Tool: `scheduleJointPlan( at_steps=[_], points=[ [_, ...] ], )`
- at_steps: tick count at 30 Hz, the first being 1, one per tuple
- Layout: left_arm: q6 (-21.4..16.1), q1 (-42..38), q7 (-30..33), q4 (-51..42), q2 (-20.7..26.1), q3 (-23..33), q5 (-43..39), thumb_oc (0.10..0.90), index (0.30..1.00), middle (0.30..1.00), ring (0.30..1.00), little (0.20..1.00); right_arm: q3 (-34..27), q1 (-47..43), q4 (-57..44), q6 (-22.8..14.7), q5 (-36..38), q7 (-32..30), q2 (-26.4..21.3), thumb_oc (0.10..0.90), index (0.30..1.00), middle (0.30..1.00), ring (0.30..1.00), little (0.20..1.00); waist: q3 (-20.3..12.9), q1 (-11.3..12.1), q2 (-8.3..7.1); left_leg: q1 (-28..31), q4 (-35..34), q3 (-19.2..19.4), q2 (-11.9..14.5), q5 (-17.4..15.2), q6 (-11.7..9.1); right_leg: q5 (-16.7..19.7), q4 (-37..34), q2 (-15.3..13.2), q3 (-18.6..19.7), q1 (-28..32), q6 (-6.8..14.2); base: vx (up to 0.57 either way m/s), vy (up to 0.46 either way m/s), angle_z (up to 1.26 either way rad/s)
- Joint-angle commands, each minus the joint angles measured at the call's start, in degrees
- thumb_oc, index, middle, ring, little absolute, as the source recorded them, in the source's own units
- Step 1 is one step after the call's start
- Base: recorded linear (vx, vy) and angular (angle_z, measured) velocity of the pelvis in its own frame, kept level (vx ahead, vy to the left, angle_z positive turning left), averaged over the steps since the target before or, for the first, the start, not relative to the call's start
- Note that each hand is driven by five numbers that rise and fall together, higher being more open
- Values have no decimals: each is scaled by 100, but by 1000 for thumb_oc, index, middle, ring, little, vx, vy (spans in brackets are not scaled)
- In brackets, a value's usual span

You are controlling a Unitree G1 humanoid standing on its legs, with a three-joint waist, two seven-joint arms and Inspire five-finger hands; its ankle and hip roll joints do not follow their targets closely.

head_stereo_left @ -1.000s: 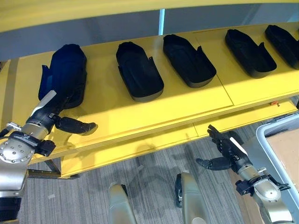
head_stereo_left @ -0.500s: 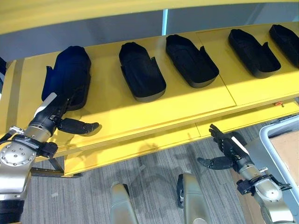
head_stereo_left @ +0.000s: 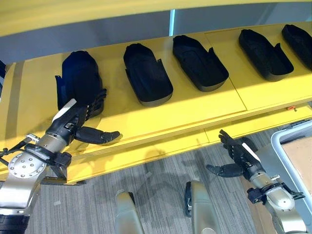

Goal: Move parts from the plastic box to the shelf.

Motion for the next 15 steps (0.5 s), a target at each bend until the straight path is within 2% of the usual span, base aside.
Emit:
scheduleJointPlan(
  at_steps=[1, 15],
  points=[
    [-576, -317, 90, -468, 354, 94, -418, 900, 1000, 1000, 1000, 1000, -402, -130, -453, -601, 150, -155, -156, 900, 1000, 1000, 1000, 1000, -292, -59, 25, -154, 127, 73, -184, 226, 517, 324, -650, -27, 164, 470, -9, 0, 0, 0],
    [-605, -226, 147, -593, 440, 153, -537, 900, 1000, 1000, 1000, 1000, -377, -120, -468, -632, 134, -162, -168, 900, 1000, 1000, 1000, 1000, -273, -58, 37, -161, 130, 66, -193, 233, 521, 337, -647, -39, 168, 468, 0, 0, 0, 0]
  ],
)
